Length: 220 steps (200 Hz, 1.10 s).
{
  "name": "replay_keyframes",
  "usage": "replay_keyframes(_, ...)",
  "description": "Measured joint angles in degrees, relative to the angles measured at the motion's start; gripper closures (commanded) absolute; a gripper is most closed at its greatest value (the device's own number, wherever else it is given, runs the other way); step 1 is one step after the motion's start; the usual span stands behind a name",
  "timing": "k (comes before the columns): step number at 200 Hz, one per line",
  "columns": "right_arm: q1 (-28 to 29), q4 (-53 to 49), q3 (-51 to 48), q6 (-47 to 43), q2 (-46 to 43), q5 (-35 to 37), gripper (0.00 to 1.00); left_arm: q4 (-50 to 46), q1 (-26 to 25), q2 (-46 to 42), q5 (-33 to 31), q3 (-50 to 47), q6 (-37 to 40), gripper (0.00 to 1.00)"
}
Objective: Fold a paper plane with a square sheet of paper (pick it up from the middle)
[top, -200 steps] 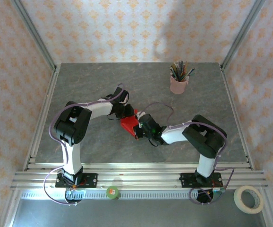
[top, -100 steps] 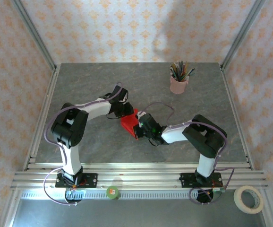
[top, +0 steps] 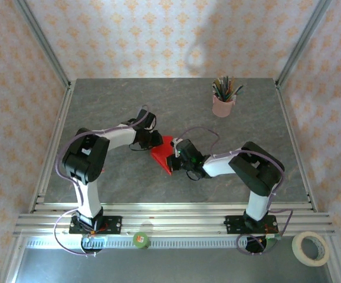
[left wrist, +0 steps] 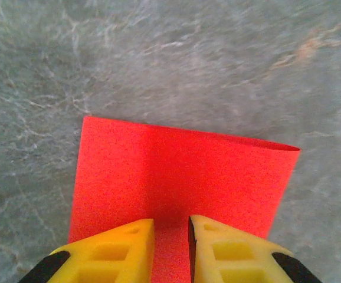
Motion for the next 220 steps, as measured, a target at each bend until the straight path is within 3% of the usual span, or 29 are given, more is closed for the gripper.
replay_keyframes(220,-0.70,-6.16,2.32,2.58,-1.77,0.42,0.99,-0.52,-0.02,1.90,-0.04,2.67,1.51,0.76)
